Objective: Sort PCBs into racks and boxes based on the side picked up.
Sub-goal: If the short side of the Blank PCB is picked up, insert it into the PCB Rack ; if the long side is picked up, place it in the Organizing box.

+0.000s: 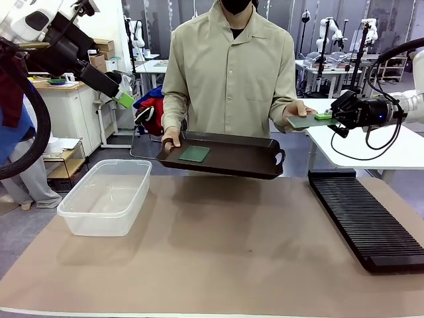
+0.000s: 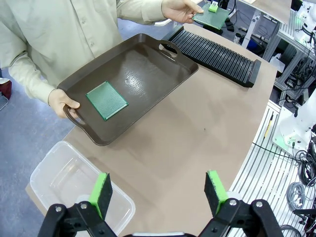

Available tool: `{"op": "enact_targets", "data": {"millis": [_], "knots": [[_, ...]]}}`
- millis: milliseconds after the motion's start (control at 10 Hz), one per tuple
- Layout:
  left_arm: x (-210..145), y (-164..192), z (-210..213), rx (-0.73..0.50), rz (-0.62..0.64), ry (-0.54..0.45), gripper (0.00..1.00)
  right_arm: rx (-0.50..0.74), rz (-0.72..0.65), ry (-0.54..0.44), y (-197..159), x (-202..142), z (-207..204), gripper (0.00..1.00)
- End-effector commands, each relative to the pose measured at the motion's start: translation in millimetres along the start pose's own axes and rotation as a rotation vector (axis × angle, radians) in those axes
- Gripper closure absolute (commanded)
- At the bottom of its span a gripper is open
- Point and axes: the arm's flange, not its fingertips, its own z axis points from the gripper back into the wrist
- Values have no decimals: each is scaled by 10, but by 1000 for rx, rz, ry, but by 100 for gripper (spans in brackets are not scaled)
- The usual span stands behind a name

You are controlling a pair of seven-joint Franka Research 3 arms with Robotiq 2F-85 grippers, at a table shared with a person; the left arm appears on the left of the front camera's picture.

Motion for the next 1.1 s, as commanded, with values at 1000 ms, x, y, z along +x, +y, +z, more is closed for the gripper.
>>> {"op": "enact_targets", "data": {"millis": [1000], "knots": [[-9, 8, -3, -10, 0, -4, 0, 0, 0, 0, 0, 0, 0, 100]]}}
